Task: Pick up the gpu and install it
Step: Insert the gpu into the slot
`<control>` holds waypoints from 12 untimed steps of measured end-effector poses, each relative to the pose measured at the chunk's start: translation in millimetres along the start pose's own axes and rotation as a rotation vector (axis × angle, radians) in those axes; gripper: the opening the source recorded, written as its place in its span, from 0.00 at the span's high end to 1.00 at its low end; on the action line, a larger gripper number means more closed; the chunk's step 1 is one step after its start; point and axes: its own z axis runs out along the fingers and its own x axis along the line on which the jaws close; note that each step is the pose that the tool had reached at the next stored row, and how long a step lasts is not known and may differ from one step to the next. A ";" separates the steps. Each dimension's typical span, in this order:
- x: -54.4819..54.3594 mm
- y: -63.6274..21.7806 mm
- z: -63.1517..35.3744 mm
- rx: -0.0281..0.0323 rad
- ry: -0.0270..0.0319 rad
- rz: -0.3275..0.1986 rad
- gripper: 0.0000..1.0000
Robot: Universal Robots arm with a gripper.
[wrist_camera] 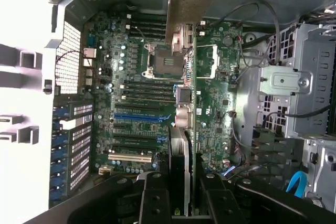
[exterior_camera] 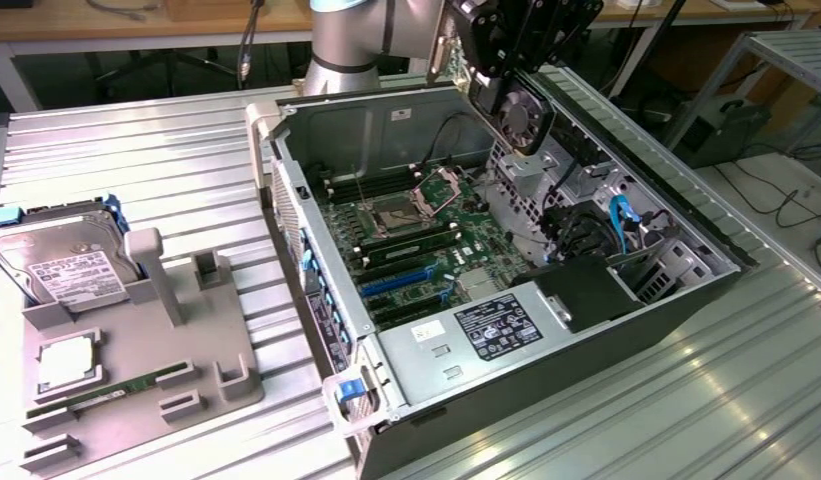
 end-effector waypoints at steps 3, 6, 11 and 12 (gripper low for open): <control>0.0 0.0 0.0 -0.0009 0.0012 -0.036 0.72; 0.0 0.0 0.0 -0.0019 0.0027 -0.079 0.72; 0.0 0.0 0.0 -0.0030 0.0041 -0.122 0.72; 0.0 0.0 0.0 -0.0031 0.0044 -0.130 0.72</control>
